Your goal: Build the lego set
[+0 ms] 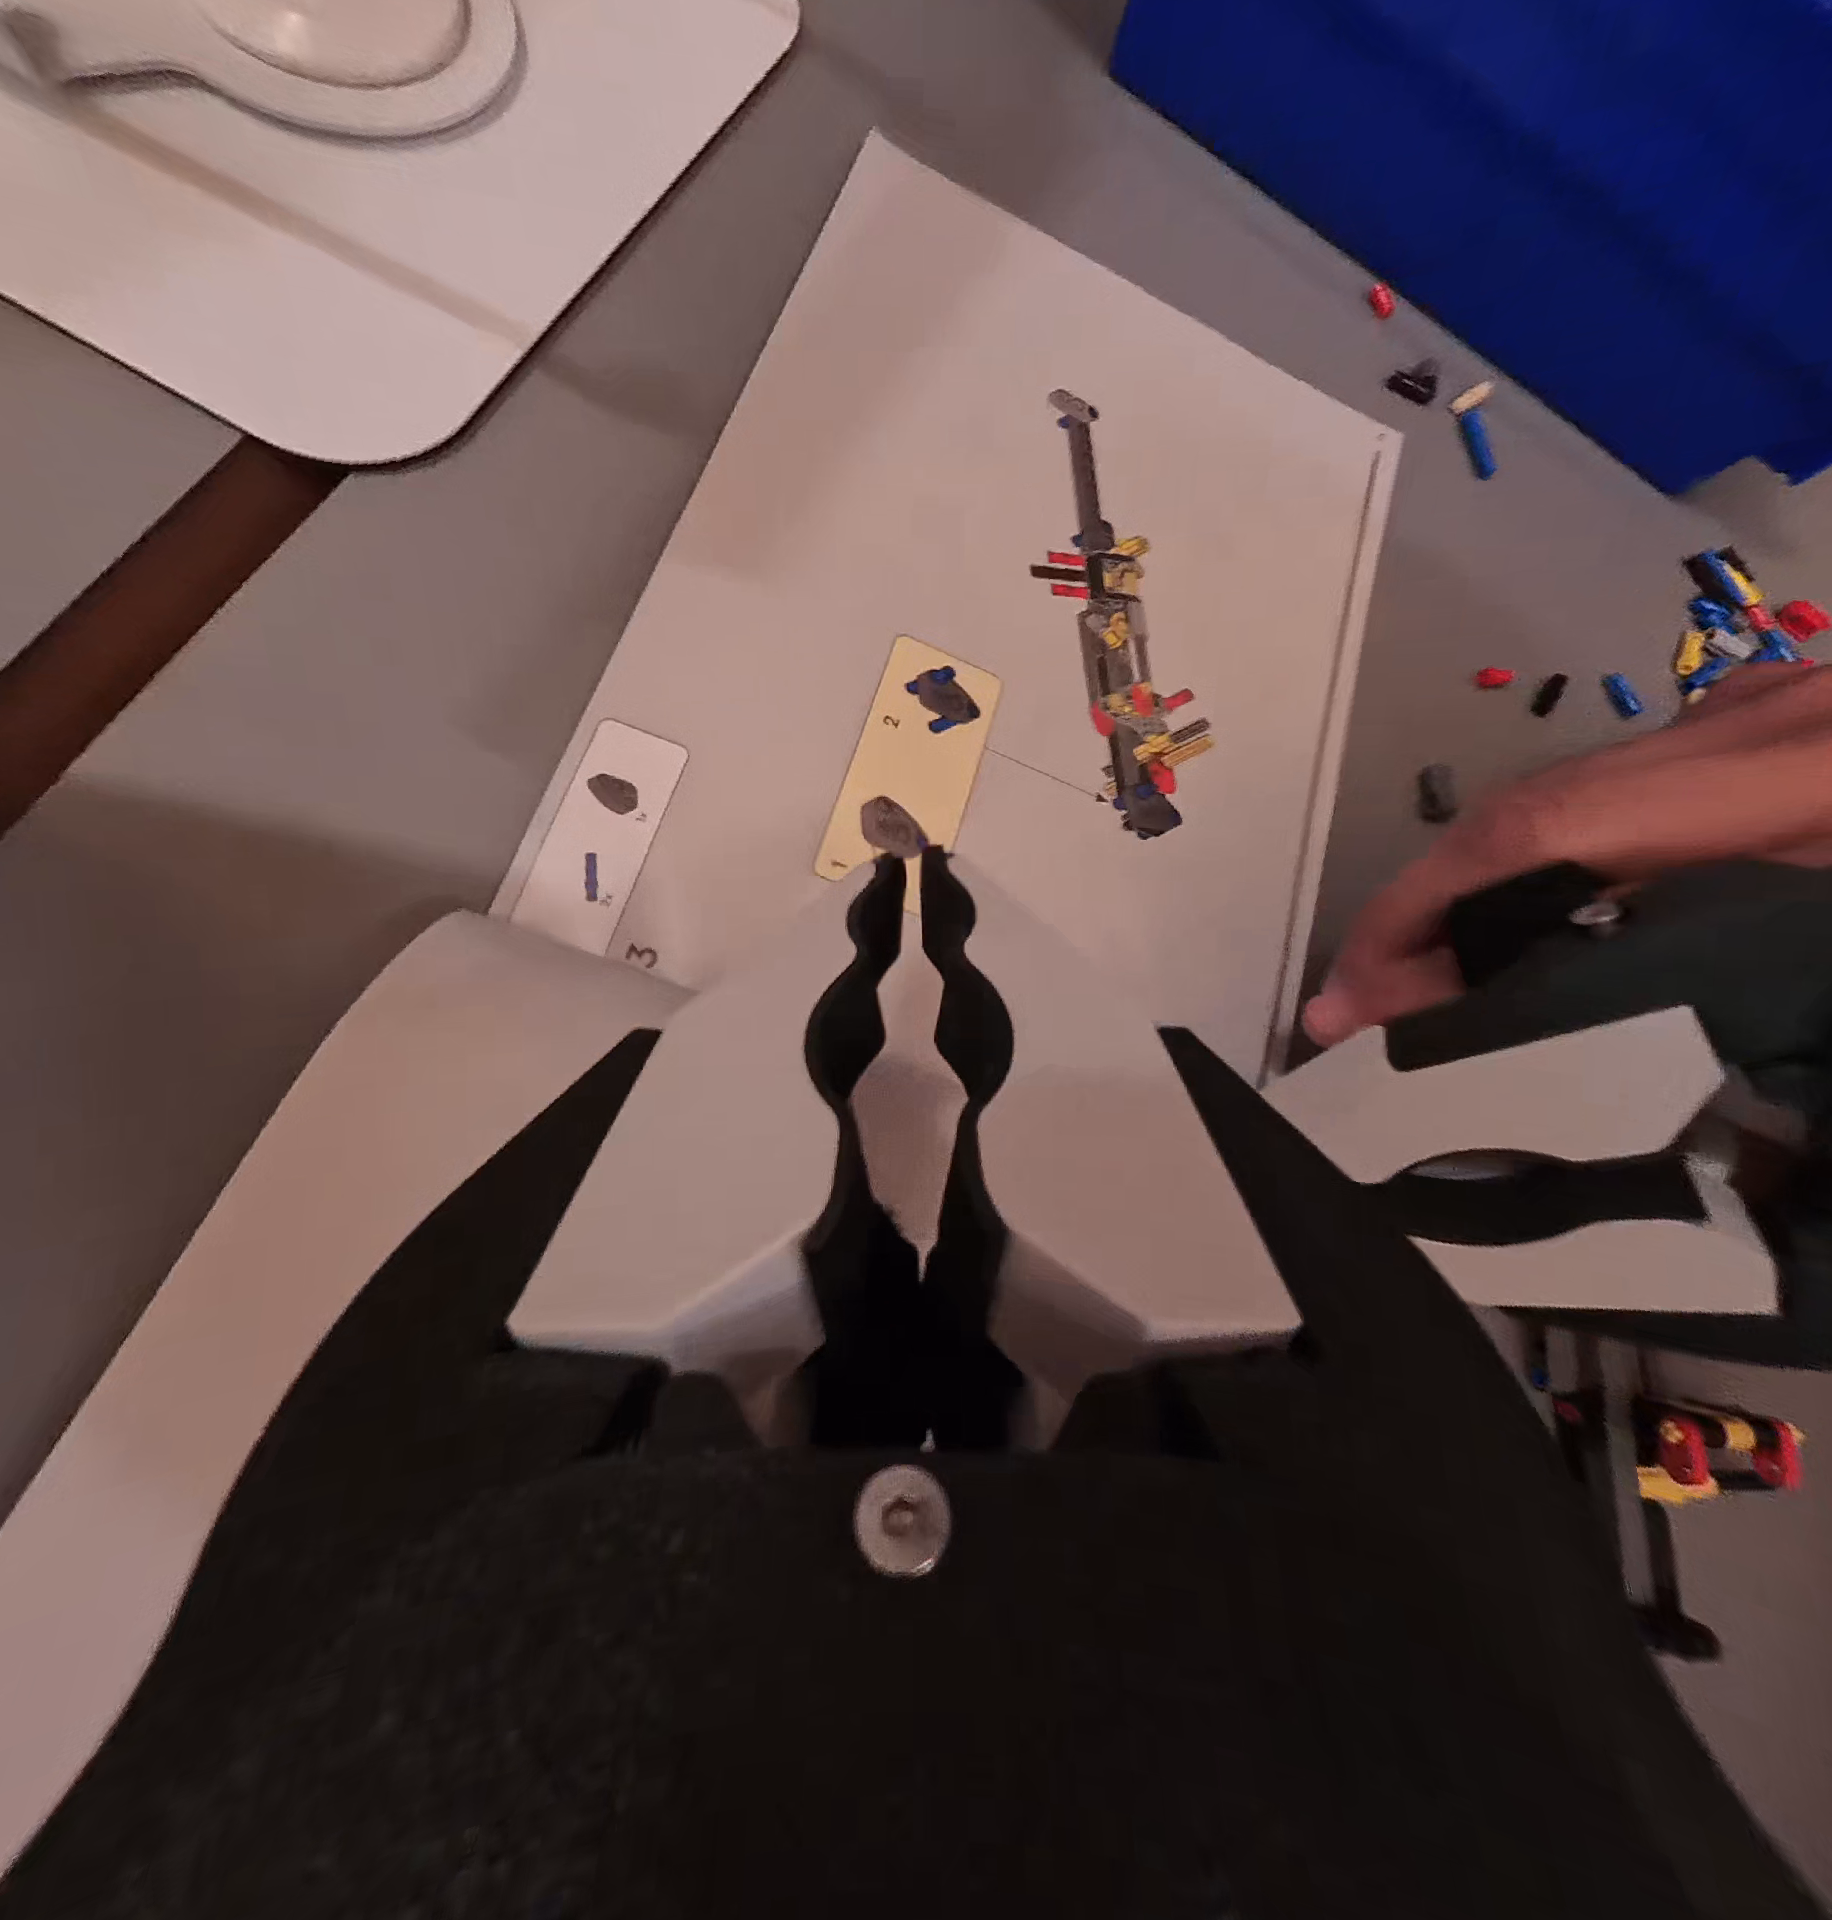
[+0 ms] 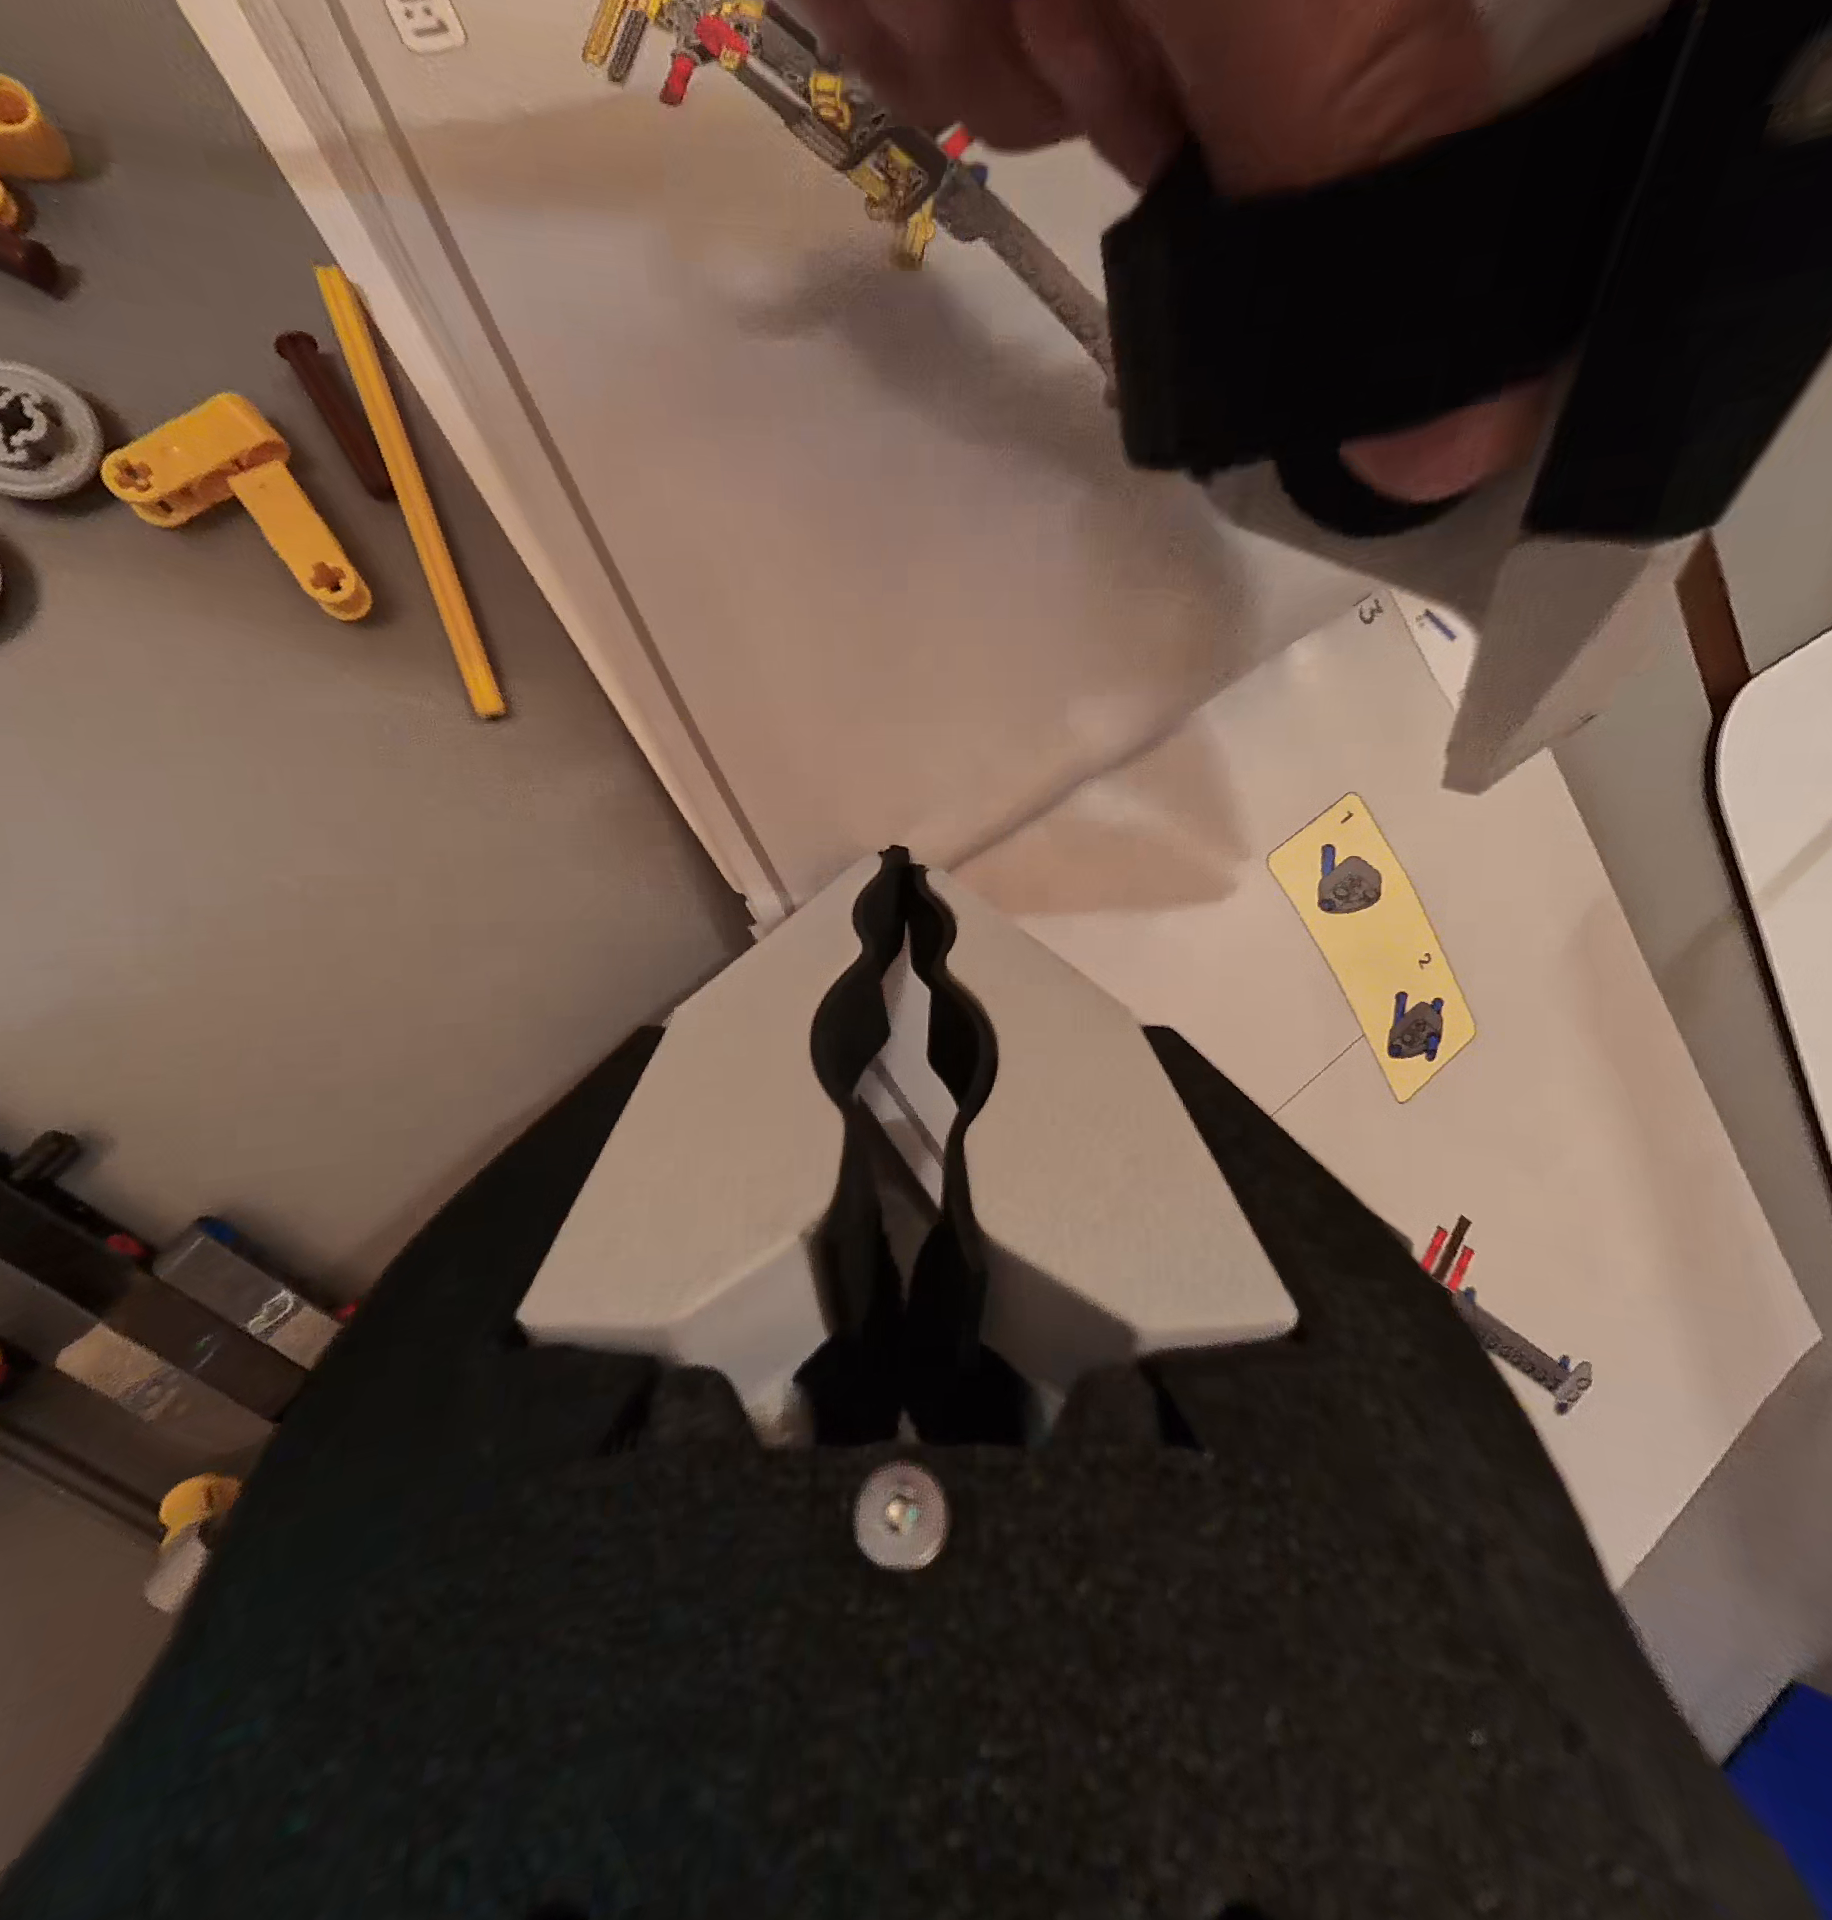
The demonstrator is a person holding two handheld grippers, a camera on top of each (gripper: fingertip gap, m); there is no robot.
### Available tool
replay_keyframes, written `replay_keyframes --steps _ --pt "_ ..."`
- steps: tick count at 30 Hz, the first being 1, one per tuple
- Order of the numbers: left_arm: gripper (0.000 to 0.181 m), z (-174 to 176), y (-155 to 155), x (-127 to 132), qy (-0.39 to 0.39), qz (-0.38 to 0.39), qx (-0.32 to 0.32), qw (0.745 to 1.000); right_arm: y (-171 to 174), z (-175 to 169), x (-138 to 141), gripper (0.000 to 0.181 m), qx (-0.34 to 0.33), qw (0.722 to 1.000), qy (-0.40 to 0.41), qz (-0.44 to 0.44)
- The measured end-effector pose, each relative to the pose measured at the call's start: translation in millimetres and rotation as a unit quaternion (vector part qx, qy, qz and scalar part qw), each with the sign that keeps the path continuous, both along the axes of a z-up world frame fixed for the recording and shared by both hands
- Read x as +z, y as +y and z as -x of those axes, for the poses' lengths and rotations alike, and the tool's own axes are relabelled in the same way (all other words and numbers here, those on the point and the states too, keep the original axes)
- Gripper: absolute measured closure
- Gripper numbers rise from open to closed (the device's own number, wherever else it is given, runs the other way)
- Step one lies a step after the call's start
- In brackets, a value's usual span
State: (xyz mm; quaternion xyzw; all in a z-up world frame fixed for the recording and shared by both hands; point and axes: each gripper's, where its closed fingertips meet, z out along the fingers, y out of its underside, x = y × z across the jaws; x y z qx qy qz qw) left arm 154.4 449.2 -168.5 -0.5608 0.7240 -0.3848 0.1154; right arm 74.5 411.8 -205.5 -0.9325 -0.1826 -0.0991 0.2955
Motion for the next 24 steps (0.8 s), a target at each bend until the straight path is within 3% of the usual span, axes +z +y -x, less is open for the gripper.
replay_keyframes --steps 6,11,15,19,24 --pt "0.18 17 30 -22 0.006 -0.051 0.025 0.998 0 0 0 0.181 -0.028 0.999 0.015 -0.01" --pt "0.181 38 50 -42 0.017 -0.062 0.036 0.997 0 0 -1 0.181 -0.033 0.999 0.009 -0.008" --pt "0.181 43 55 -44 0.004 -0.037 0.05 0.998 1 3 3 0.181 -0.033 0.998 0.062 -0.005" --pt "0.181 42 55 -44 0.001 -0.037 0.046 0.998 27 6 31 0.181 -0.02 0.973 0.217 -0.076" --pt "0.181 41 56 -44 -0.003 -0.039 0.05 0.998 58 -27 23 0.181 -0.024 0.978 0.186 -0.095"
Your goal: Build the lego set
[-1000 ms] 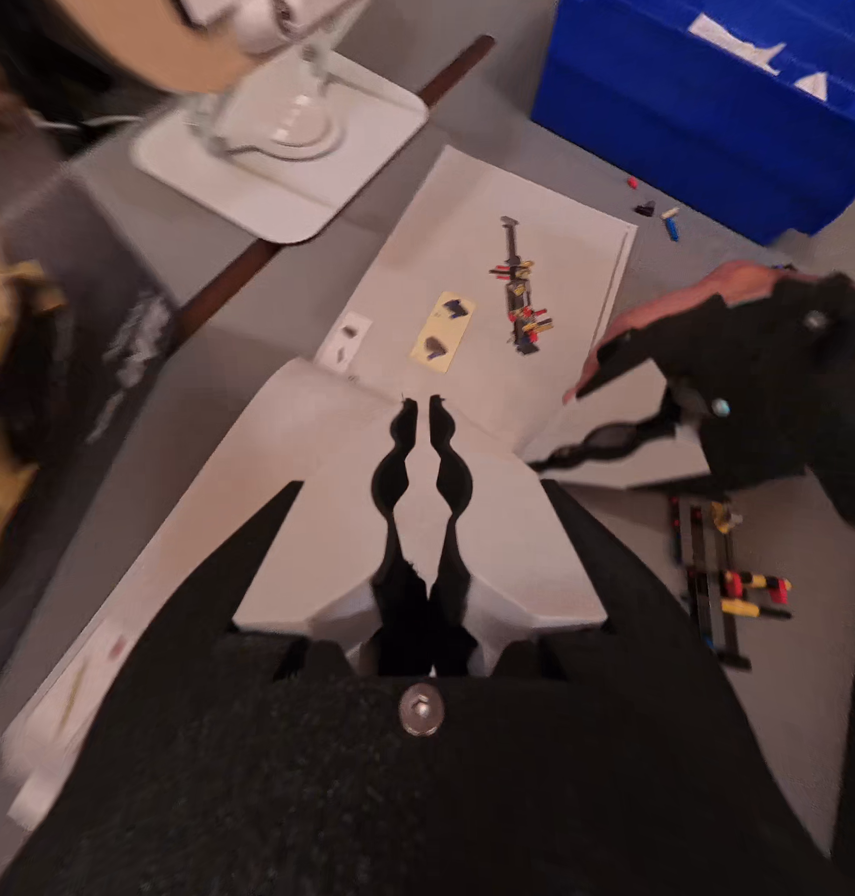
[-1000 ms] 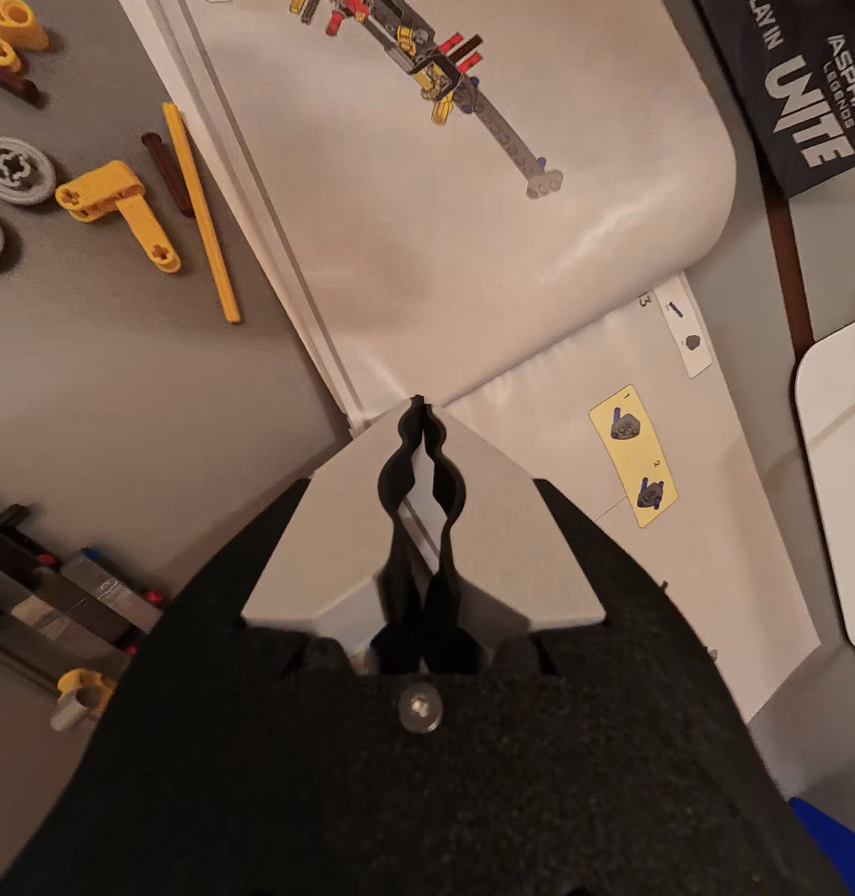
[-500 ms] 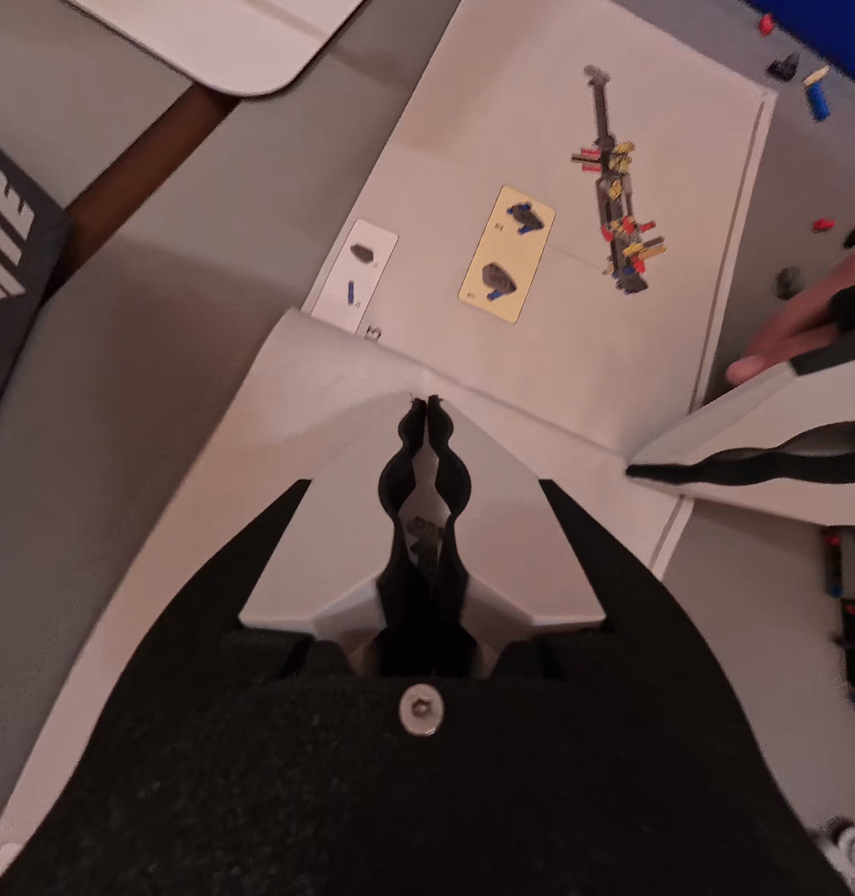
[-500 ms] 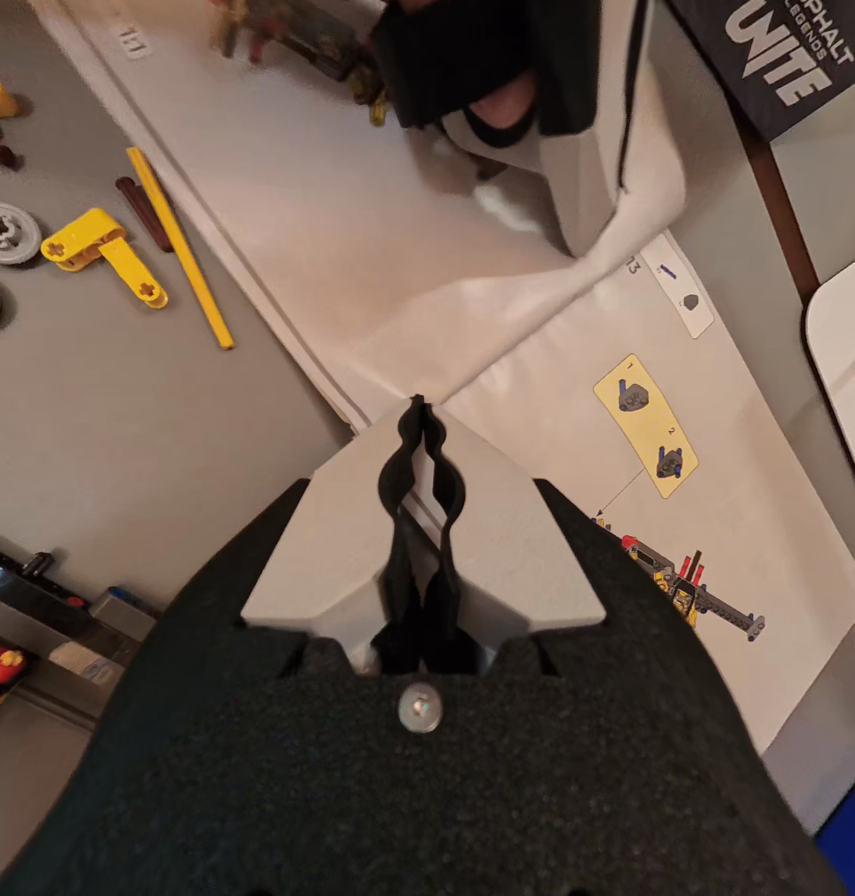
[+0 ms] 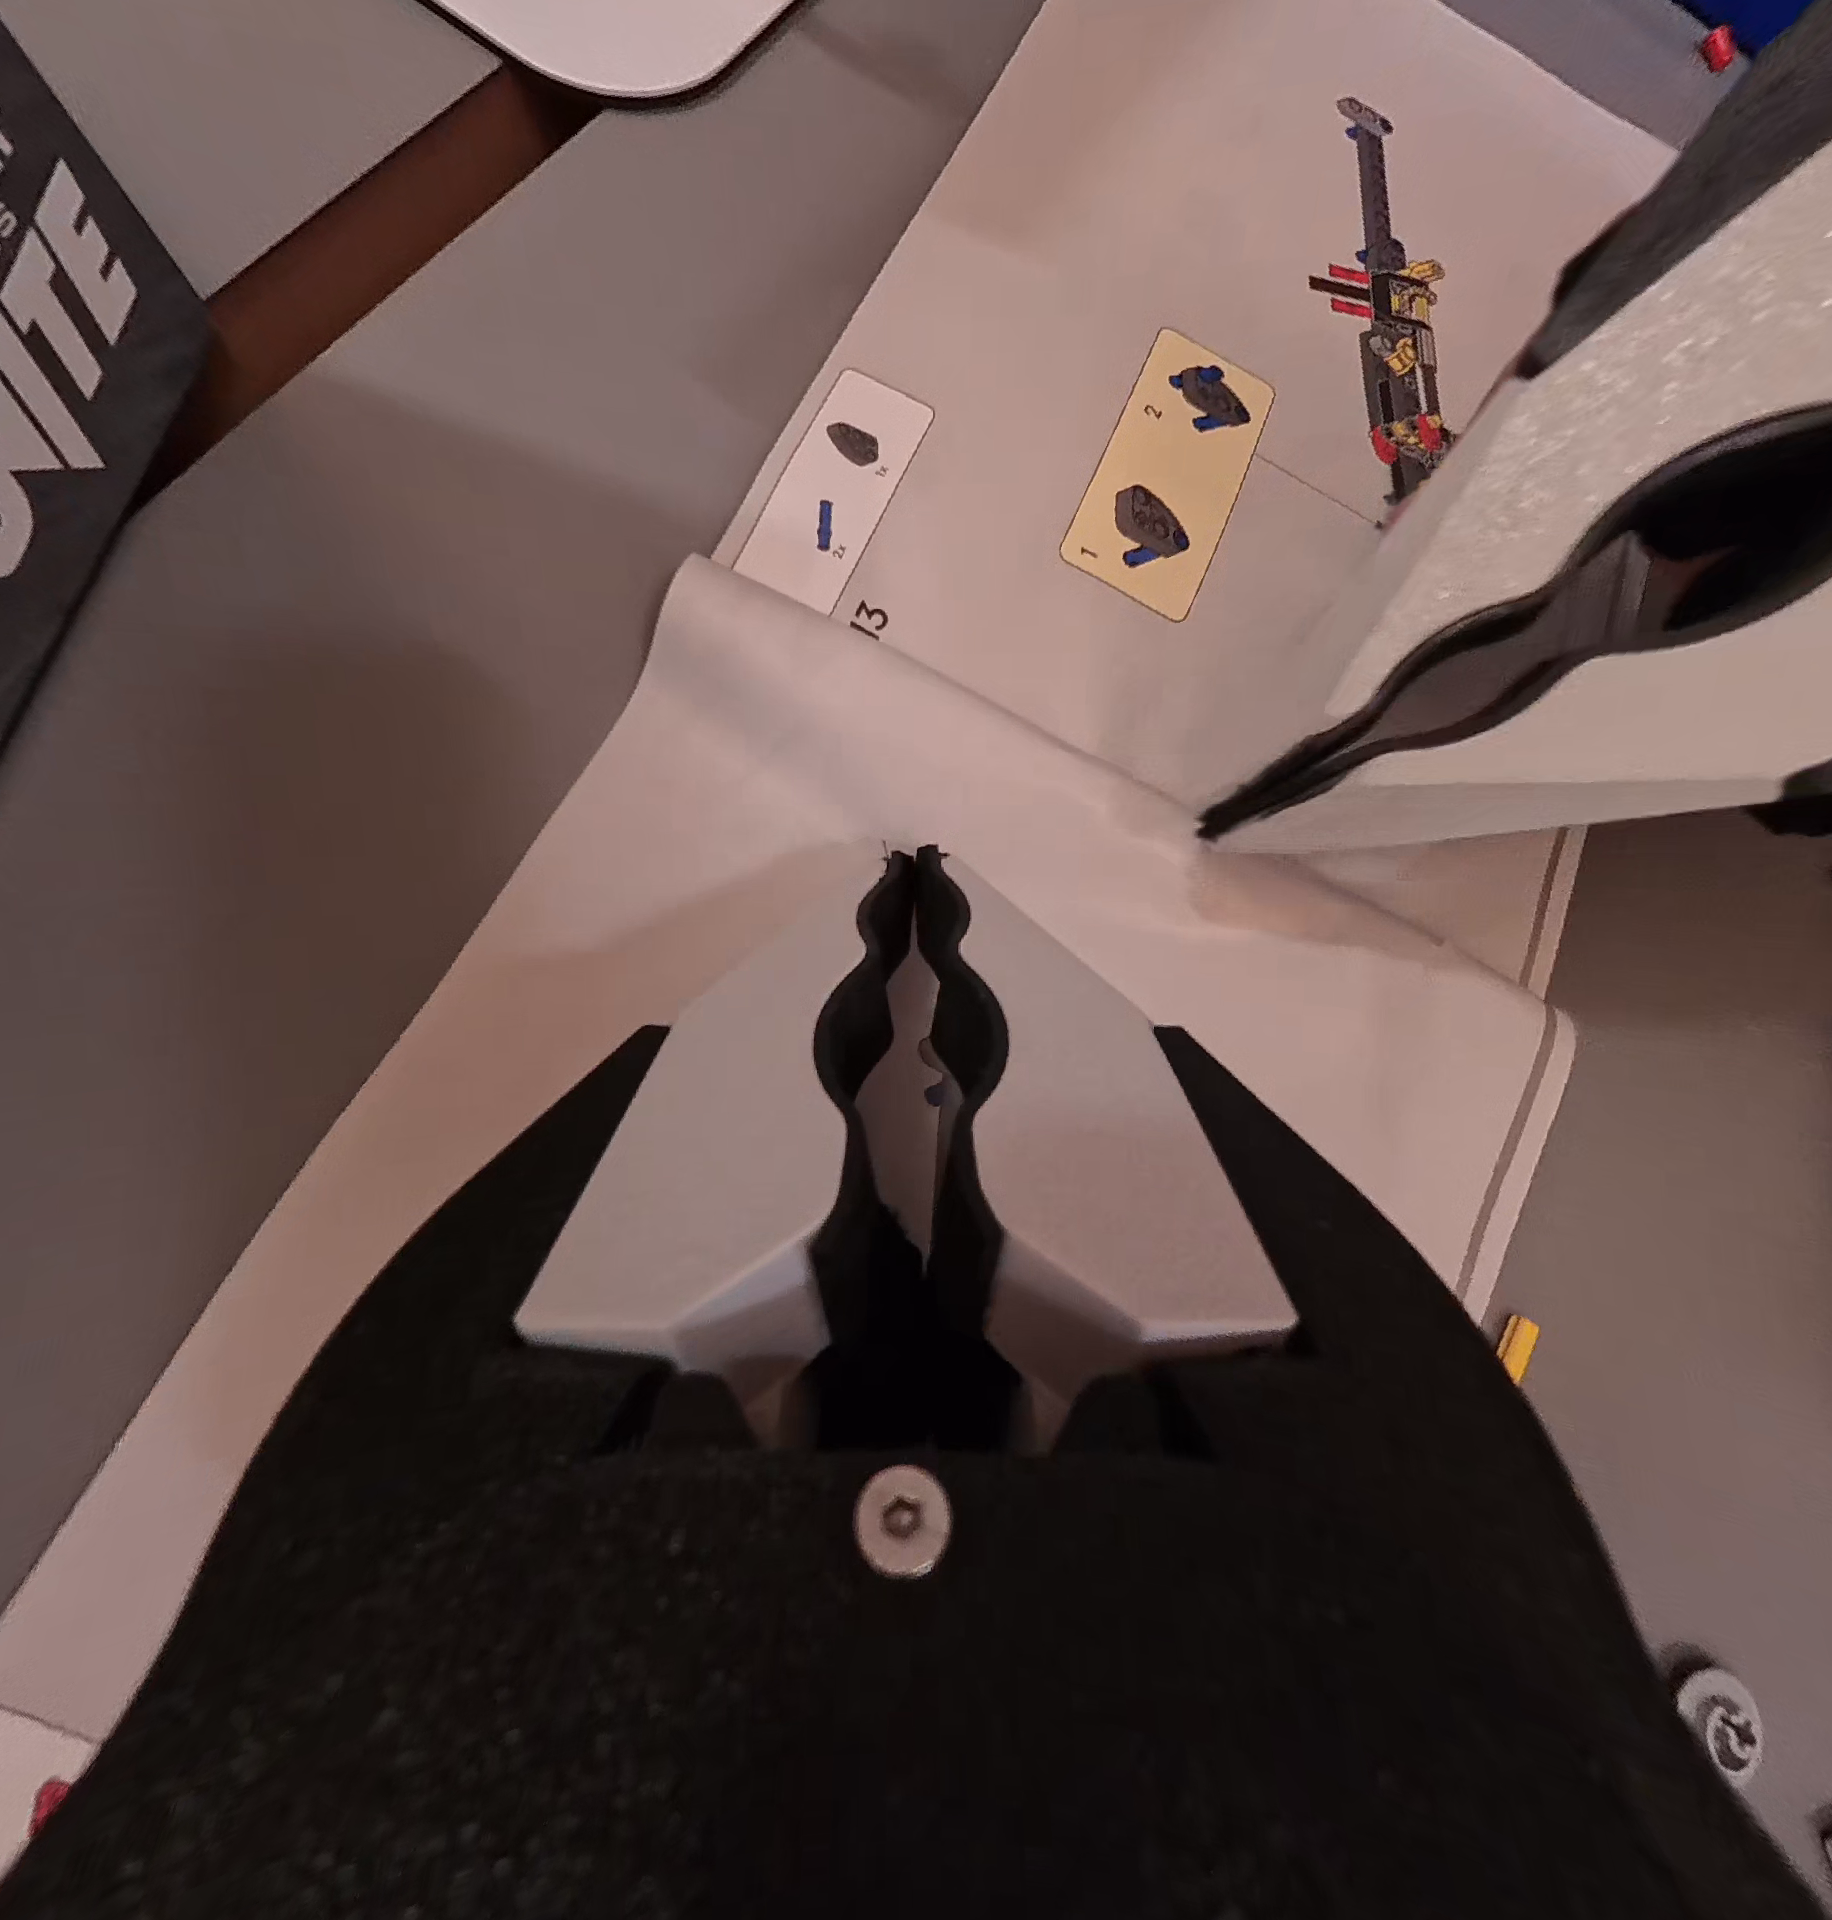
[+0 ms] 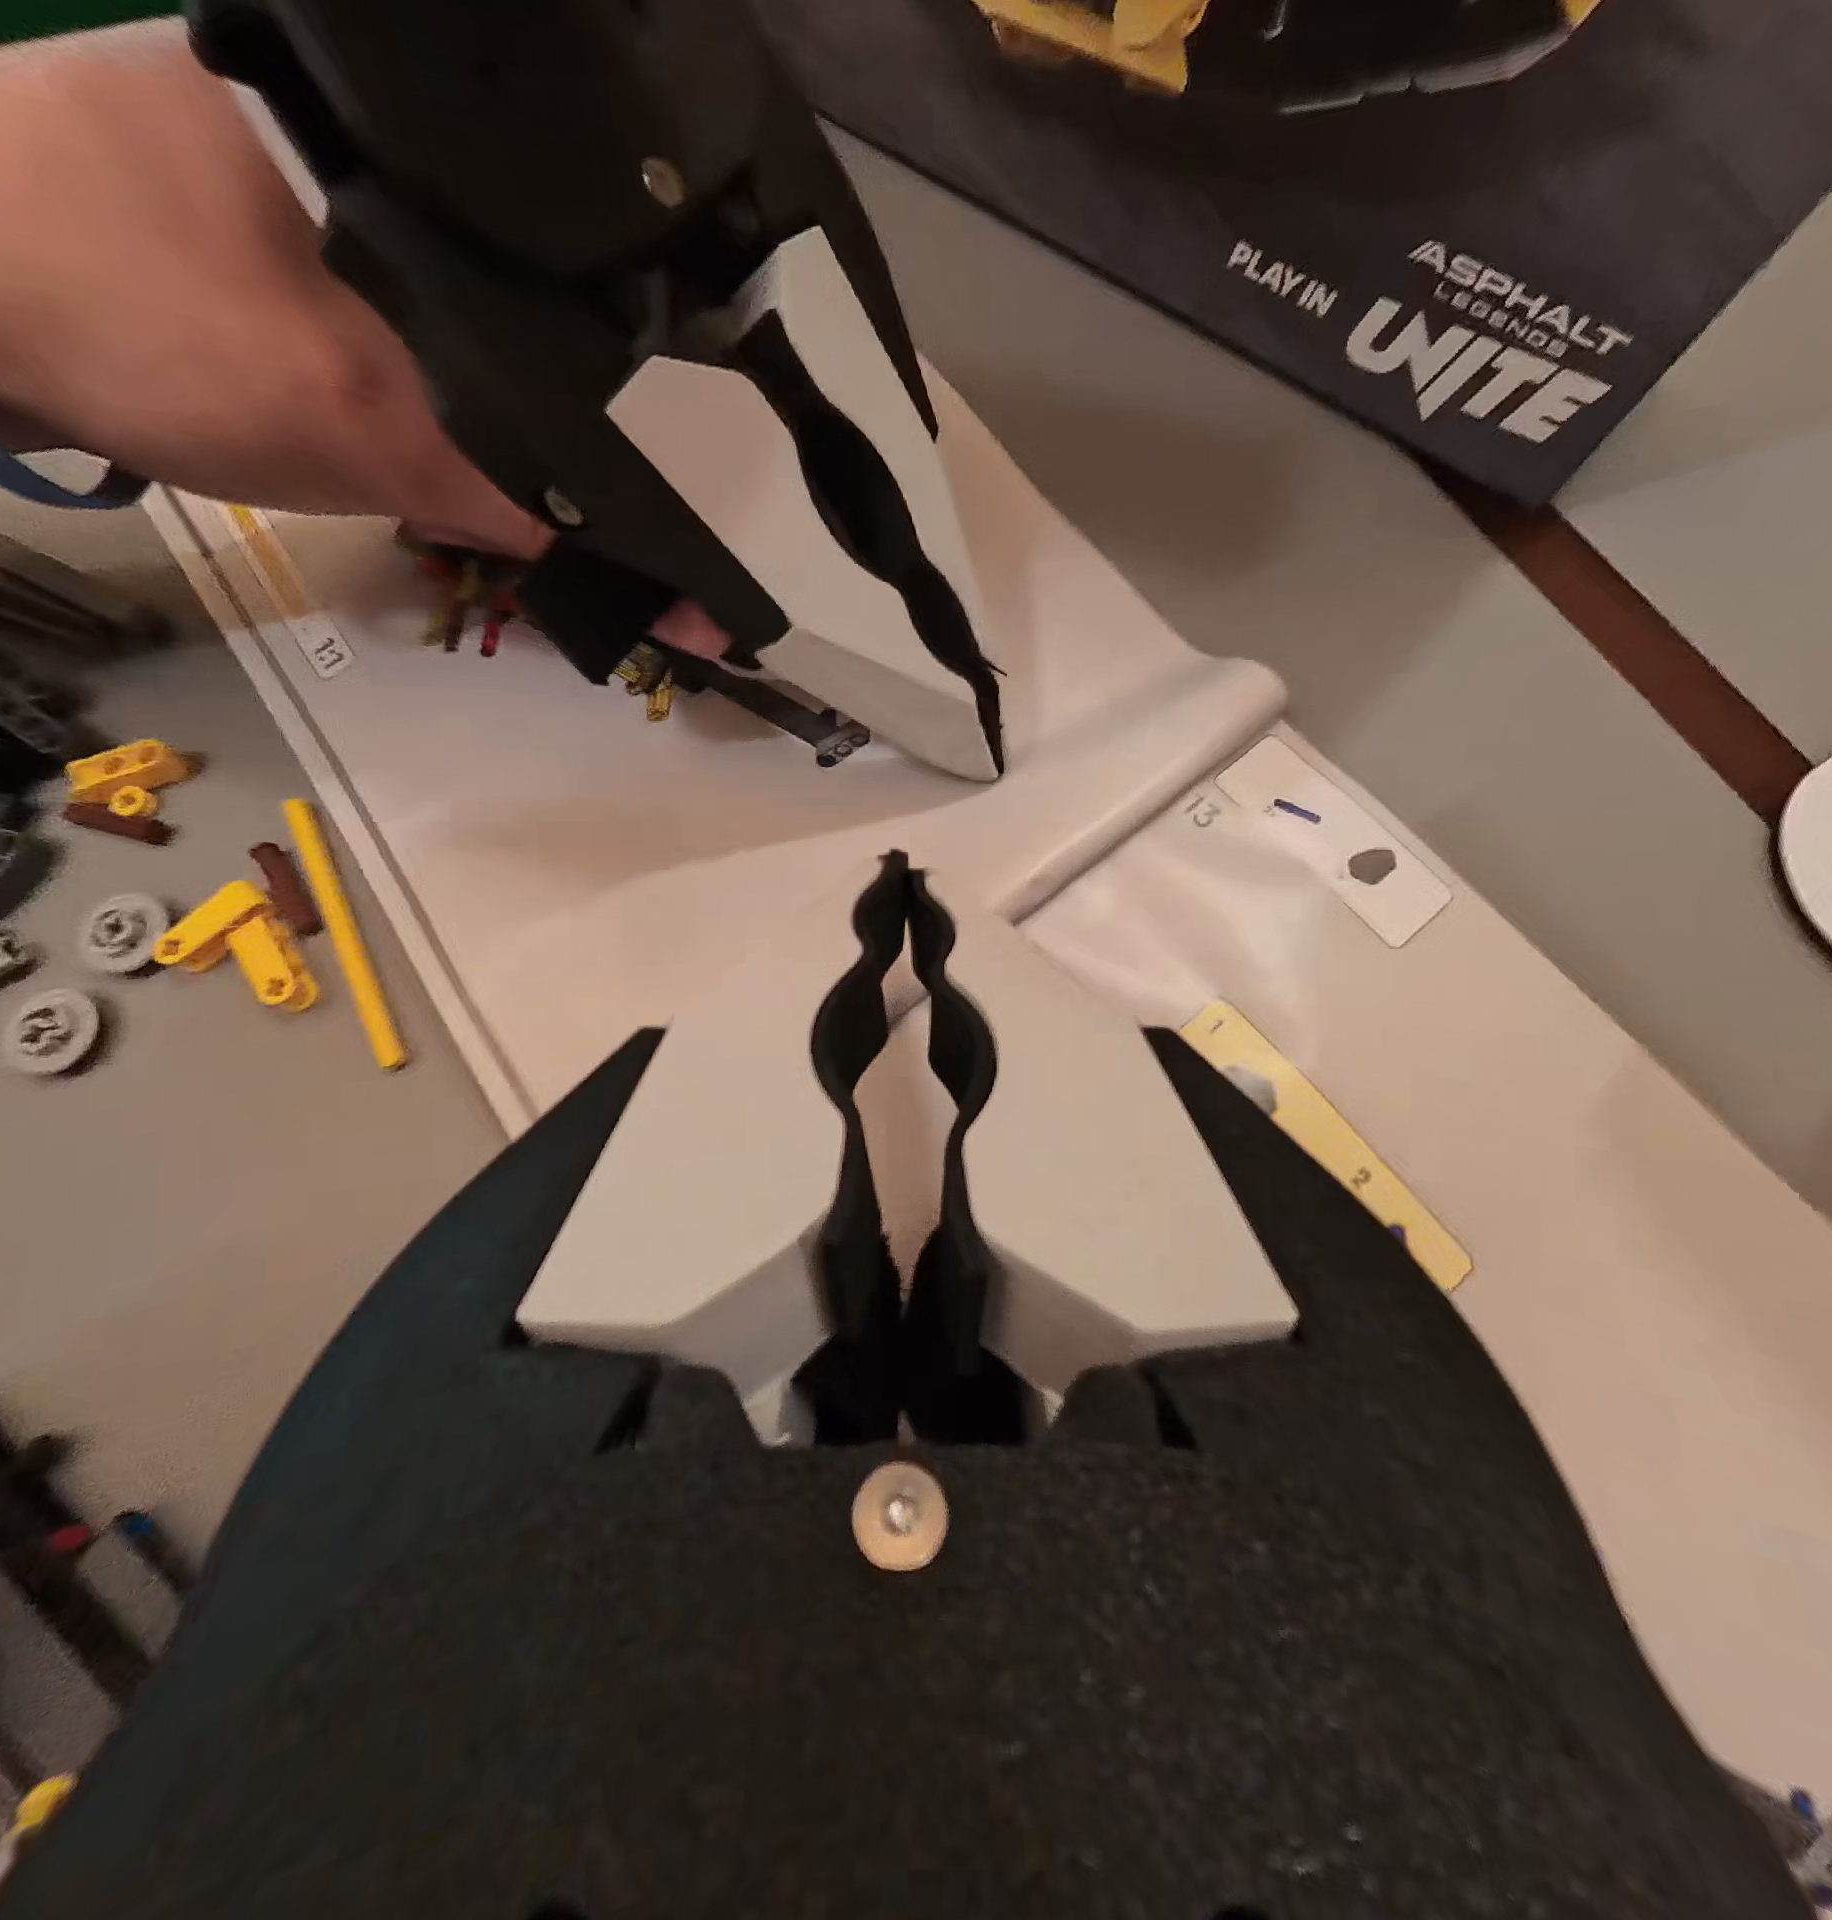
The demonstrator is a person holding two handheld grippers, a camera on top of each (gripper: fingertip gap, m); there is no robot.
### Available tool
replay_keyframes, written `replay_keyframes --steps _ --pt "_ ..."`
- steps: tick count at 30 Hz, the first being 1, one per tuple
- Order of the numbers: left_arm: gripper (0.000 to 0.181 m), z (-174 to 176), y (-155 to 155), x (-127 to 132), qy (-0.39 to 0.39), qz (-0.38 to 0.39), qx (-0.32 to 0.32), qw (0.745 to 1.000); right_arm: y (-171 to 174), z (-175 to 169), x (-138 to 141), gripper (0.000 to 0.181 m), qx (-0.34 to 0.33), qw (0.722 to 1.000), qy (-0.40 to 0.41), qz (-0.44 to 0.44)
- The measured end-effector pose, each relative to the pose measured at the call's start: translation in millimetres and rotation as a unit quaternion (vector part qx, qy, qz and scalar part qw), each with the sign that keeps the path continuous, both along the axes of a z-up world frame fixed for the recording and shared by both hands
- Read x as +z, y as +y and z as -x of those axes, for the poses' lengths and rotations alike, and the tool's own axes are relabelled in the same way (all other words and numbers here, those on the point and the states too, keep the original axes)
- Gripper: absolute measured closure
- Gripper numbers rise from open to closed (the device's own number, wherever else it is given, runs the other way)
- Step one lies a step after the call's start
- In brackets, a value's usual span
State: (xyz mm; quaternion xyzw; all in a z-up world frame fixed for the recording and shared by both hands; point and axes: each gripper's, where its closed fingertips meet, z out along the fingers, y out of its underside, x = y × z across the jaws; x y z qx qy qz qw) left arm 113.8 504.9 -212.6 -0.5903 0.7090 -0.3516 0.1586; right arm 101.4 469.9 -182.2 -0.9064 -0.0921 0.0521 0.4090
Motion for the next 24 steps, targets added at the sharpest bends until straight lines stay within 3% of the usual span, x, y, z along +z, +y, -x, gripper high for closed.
replay_keyframes --steps 3,6,12,15,18,24 --pt "0.181 0 0 0 0.0 -0.003 0.007 1.0 -2 -11 -20 0.181 -0.007 0.998 -0.054 0.038" --pt "0.181 -1 0 0 -0.002 -0.006 0.01 1.0 -5 -13 -23 0.181 -0.005 0.997 -0.07 0.031" --pt "0.181 -1 0 0 0.0 -0.006 0.006 1.0 -4 -13 -21 0.181 -0.005 0.999 -0.034 0.036" --pt "0.181 -1 0 0 -0.002 -0.002 0.008 1.0 18 -20 -5 0.181 -0.015 0.999 0.031 -0.006" --pt "0.181 -1 0 0 -0.002 0.01 0.013 1.0 33 -42 -13 0.181 -0.033 0.999 0.023 0.001" --pt "0.181 -3 1 0 -0.001 0.01 0.016 1.0 34 -47 -25 0.181 -0.033 0.999 0.005 0.024"
